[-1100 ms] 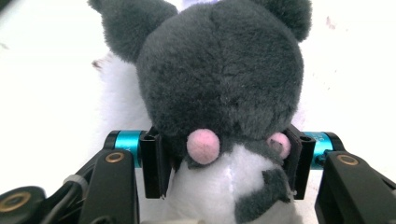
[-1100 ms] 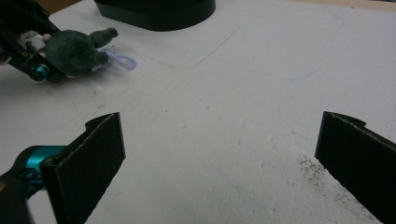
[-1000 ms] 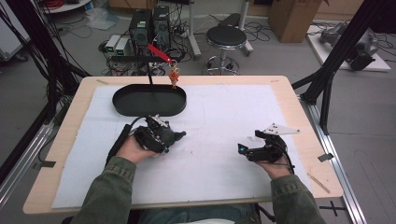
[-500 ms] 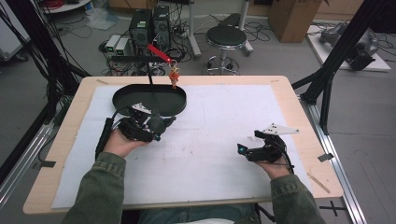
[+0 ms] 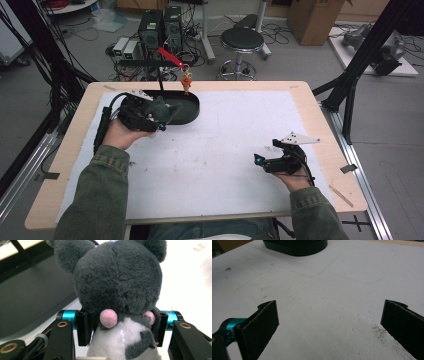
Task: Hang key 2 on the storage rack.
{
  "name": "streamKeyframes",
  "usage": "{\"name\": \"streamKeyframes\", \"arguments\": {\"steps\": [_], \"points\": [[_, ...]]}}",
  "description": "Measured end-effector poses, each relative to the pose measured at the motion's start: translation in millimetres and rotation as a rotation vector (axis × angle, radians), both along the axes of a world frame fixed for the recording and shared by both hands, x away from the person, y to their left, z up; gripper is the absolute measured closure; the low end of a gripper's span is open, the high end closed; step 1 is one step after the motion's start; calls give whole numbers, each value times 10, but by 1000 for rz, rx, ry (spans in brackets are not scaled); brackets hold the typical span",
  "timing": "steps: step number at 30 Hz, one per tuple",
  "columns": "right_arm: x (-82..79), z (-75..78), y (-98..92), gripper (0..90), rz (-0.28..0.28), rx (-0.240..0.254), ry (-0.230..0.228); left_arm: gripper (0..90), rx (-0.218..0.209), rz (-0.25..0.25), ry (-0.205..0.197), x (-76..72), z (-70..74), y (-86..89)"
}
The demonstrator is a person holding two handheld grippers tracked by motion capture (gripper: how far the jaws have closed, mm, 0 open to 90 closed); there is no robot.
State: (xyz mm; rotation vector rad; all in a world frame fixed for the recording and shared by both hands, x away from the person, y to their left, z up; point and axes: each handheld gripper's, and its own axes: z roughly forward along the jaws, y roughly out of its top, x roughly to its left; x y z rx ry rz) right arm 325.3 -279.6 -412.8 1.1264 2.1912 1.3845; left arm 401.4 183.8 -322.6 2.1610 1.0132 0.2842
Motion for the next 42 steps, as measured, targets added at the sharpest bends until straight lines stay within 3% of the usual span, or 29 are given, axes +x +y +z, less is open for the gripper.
{"name": "streamKeyframes", "arguments": {"steps": [5, 13, 19, 29, 37, 42], "points": [[-11, 4, 3, 6, 7, 1, -1, 480, -11, 12, 14, 113, 79, 61], [-11, 10, -10, 5, 7, 9, -8, 480, 13, 23, 11, 251, 315, 110], [-14, 17, -21, 5, 7, 19, -12, 480, 37, 21, 33, 369, 425, 121], [-10, 20, -37, 6, -2, 25, -15, 480, 58, 84, 52, 522, 495, 161], [-18, 21, -44, 6, -1, 25, -13, 480, 45, 101, 88, 671, 513, 153], [-16, 12, -44, 6, 8, 21, -4, 479, 36, 137, 98, 780, 518, 188]]}}
